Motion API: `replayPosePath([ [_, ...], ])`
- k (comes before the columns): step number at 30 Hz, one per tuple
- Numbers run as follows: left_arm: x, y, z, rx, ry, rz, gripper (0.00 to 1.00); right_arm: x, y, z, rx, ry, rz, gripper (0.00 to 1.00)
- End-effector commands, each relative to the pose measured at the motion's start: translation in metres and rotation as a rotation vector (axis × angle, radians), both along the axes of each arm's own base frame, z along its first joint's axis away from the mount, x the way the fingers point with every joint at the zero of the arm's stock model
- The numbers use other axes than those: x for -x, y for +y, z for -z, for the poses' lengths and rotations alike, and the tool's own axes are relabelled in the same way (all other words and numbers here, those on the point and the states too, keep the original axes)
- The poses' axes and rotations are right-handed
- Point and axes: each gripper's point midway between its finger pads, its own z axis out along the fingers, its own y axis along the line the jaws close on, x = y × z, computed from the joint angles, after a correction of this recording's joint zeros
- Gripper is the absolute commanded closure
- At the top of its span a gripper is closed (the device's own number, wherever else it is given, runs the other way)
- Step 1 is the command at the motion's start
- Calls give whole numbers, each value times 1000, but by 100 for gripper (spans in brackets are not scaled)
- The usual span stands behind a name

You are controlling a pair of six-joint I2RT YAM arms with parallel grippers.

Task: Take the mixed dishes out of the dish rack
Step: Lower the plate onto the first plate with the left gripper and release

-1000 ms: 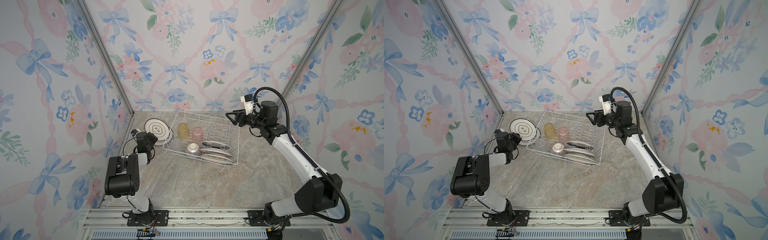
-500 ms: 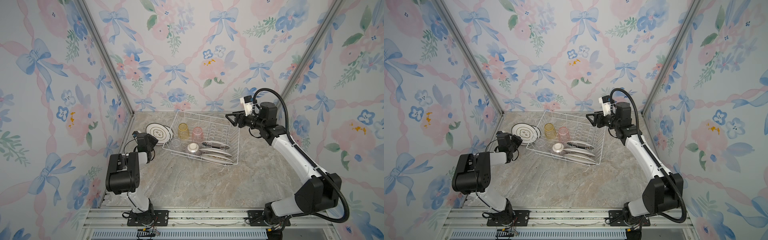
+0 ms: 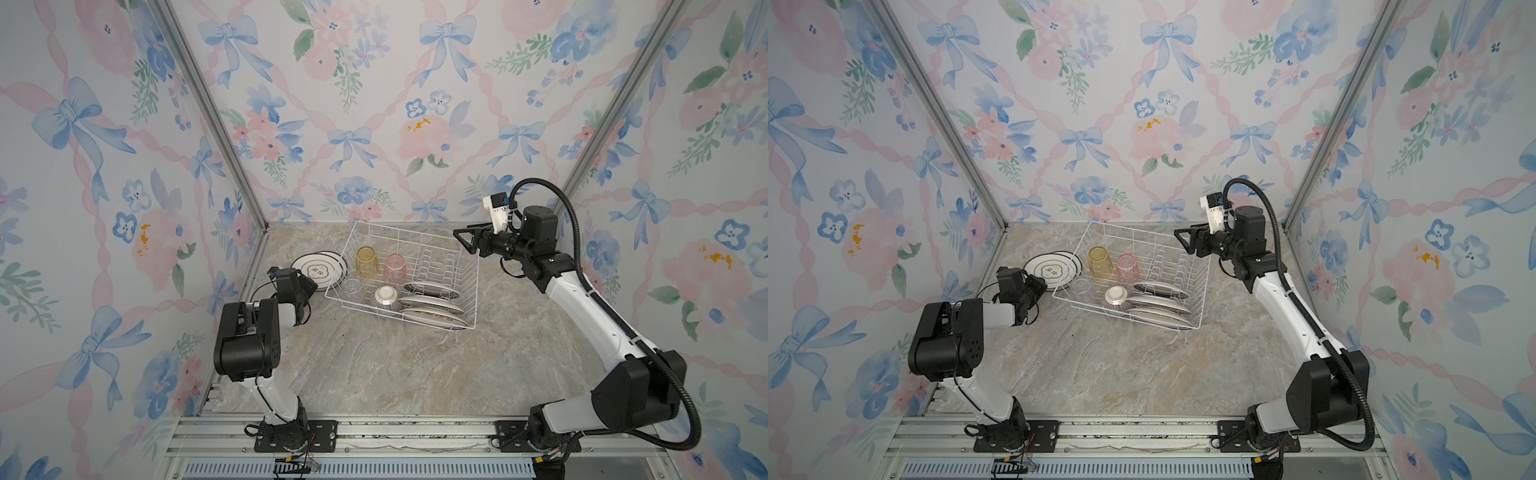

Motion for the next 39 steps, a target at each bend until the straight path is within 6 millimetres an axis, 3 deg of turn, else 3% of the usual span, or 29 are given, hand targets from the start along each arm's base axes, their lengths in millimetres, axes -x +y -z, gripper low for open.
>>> replayPosePath([
  [1, -10, 2, -8, -19, -11, 18, 68, 6, -2, -12, -26, -29, -7, 32],
  [10, -6, 2, -5, -22, 15, 31, 47, 8, -1, -14, -37, -32, -12, 33],
  [33, 5, 3, 26, 7, 168, 88, 46, 9, -3, -13, -84, -39, -16, 32],
  [39, 7, 2, 20, 5, 183, 109, 45, 9, -7, -14, -106, -43, -16, 32],
])
